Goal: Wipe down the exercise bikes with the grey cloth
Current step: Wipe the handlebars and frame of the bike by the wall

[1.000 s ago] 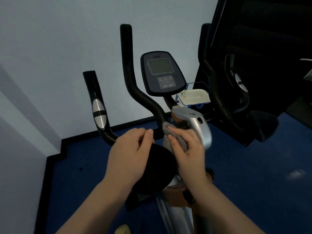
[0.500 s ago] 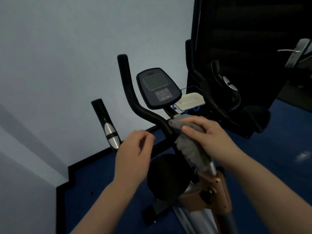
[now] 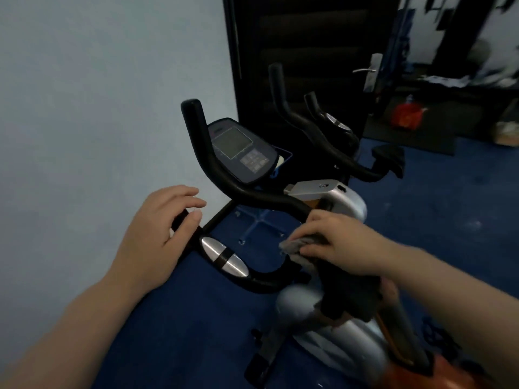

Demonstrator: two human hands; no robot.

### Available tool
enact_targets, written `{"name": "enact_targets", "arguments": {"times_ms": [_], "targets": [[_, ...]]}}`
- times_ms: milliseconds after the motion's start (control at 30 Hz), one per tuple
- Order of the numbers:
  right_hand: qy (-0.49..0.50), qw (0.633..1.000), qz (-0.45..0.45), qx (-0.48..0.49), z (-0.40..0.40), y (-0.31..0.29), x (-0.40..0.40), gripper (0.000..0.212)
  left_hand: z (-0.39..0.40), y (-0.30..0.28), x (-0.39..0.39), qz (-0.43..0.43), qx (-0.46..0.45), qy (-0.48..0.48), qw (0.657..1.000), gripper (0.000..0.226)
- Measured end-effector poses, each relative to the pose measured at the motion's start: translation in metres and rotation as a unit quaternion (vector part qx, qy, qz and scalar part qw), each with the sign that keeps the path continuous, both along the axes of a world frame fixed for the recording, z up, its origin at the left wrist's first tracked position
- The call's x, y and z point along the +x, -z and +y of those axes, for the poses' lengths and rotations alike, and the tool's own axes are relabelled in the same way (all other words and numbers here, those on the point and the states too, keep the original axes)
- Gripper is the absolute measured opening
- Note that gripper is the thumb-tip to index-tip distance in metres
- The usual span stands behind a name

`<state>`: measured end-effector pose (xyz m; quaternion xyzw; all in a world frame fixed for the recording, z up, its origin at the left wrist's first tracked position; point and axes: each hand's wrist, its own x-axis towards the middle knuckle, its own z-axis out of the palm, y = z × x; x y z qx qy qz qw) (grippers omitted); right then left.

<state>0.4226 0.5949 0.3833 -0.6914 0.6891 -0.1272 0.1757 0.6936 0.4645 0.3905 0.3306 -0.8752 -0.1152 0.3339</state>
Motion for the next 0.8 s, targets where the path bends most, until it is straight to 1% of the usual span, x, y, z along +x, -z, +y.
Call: {"name": "enact_targets", "arguments": {"times_ms": [67, 133, 167, 200, 233, 300, 367, 433, 467, 500, 567, 600, 700, 733, 767, 800], "targets": [[0.040, 0.999, 0.028, -0.003, -0.007, -0.006, 0.002, 0.025, 0.000, 0.004, -0.001, 0.028, 0.017, 0.010, 0.999, 0.038], [0.107, 0.991, 0.069, -0.037, -0.007, -0.001, 0.018, 0.024, 0.002, 0.006, -0.004, 0.054, 0.030, 0.007, 0.998, 0.037], [0.123, 0.987, 0.087, -0.060, -0.003, 0.006, 0.030, 0.024, 0.003, 0.007, -0.005, 0.064, 0.032, 0.007, 0.997, 0.036], [0.114, 0.986, 0.090, -0.076, 0.003, 0.012, 0.043, 0.023, 0.003, 0.007, -0.005, 0.072, 0.033, 0.007, 0.997, 0.036], [0.089, 0.991, 0.068, -0.079, 0.009, 0.016, 0.050, 0.023, 0.004, 0.008, -0.006, 0.078, 0.033, 0.008, 0.996, 0.035], [0.057, 0.997, 0.001, -0.048, 0.009, 0.012, 0.044, 0.022, 0.004, 0.008, -0.007, 0.087, 0.031, 0.007, 0.996, 0.033], [0.088, 0.996, 0.011, -0.033, -0.001, 0.004, 0.027, 0.023, 0.004, 0.008, -0.008, 0.092, 0.028, 0.003, 0.995, 0.032], [0.137, 0.987, 0.052, -0.062, -0.005, 0.007, 0.024, 0.025, 0.005, 0.007, -0.009, 0.101, 0.030, -0.003, 0.994, 0.031], [0.125, 0.987, 0.060, -0.085, -0.003, 0.011, 0.030, 0.025, 0.005, 0.008, -0.009, 0.106, 0.034, -0.008, 0.994, 0.031], [0.093, 0.991, 0.042, -0.089, 0.003, 0.014, 0.038, 0.024, 0.006, 0.008, -0.010, 0.110, 0.037, -0.012, 0.993, 0.031], [0.030, 0.997, -0.030, -0.066, 0.011, 0.016, 0.044, 0.022, 0.007, 0.009, -0.013, 0.115, 0.032, -0.024, 0.993, 0.032], [0.034, 0.997, -0.031, -0.064, 0.007, 0.015, 0.039, 0.022, 0.008, 0.009, -0.015, 0.117, 0.027, -0.031, 0.992, 0.032], [0.140, 0.982, 0.074, -0.106, -0.005, 0.020, 0.030, 0.024, 0.008, 0.011, -0.018, 0.131, 0.017, -0.045, 0.990, 0.030], [0.153, 0.975, 0.103, -0.127, -0.004, 0.026, 0.034, 0.024, 0.008, 0.012, -0.018, 0.139, 0.014, -0.048, 0.989, 0.029], [0.139, 0.974, 0.117, -0.136, 0.000, 0.030, 0.042, 0.024, 0.007, 0.013, -0.019, 0.146, 0.012, -0.052, 0.988, 0.027], [0.108, 0.979, 0.110, -0.130, 0.005, 0.031, 0.049, 0.023, 0.008, 0.015, -0.020, 0.150, 0.009, -0.056, 0.987, 0.027]]}}
